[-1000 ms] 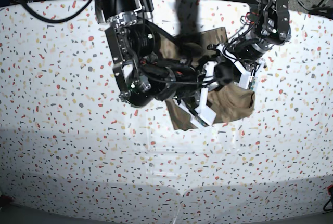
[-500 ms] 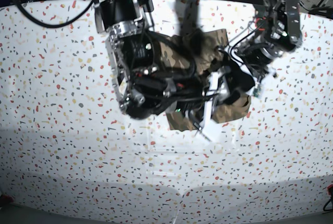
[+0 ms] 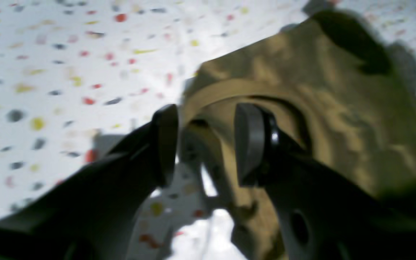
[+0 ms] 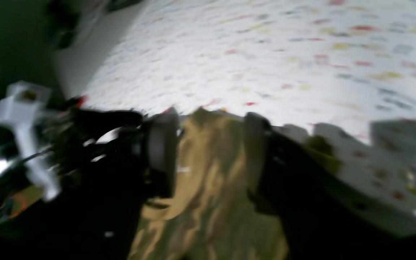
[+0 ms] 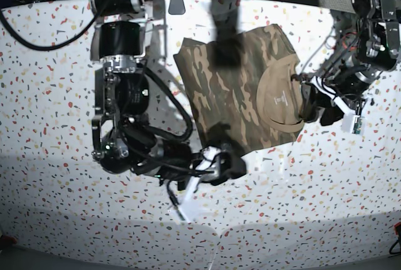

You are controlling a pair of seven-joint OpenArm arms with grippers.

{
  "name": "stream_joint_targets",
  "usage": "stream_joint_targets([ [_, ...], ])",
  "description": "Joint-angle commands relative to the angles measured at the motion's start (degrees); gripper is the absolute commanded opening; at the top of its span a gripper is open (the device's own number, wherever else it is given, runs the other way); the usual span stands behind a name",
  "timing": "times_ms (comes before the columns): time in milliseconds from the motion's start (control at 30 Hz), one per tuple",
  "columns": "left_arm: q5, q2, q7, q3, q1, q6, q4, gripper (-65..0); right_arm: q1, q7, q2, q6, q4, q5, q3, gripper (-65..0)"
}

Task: Fold the T-shirt properly
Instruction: 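Lift the folded bundle with both grippers and flip it over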

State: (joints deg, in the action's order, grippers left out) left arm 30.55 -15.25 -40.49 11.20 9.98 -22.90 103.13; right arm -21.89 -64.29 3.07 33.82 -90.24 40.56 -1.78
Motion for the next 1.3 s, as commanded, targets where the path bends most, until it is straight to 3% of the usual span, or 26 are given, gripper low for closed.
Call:
stream_joint_targets([
  [0,2.8,-0.3,0.7,0.4,-0.6,-1.3,1.1,-39.6,-1.6,1.7,0.0,0.2,0.0,0.5,-0.7,-43.7],
  [167,16.1,4.5,-8.0,0.4,0.2,-9.6,1.1,-39.7,-2.2,5.6,-1.0,0.2,7.5,-3.7,-5.8,-59.1],
  [267,14.5,6.4,-8.3,0.3,2.3,-10.6,1.1,-44.6,-3.1,11.1,-0.8,0.3,13.2,-7.8,-9.4,-65.0],
  [467,11.4,6.6,-5.0,0.3,8.1,-10.6,1.1,-59.2,-5.1,18.0,-0.8,0.2,18.3,-18.6,-11.0,-65.0],
  [633,11.2,6.7,-1.8,0.3,12.9,-10.6,1.0,-59.4,-5.9,18.0,-1.6,0.2,20.7,-22.8,-11.0,-65.0],
  [767,9.8,6.7,6.6,0.3,15.1,-10.6,-1.9,-59.4,-5.9,18.0,-2.8,0.2,23.0,-22.8,-11.0,-65.0],
  [933,10.0,6.7,7.8,-0.5,14.5,-10.6,-9.4,-59.4,-5.5,18.1,-3.3,0.2,24.3,-27.8,-11.0,-65.0],
  [1167,8.6,6.7,11.7,-2.3,12.9,-10.6,-15.8,-59.5,-2.1,16.9,-6.5,0.3,24.3,-28.0,-11.0,-65.0],
  [1267,5.3,6.8,11.8,-2.3,9.9,-10.6,-18.6,-59.5,0.0,16.2,-7.5,2.1,24.2,-28.0,-11.0,-65.0],
])
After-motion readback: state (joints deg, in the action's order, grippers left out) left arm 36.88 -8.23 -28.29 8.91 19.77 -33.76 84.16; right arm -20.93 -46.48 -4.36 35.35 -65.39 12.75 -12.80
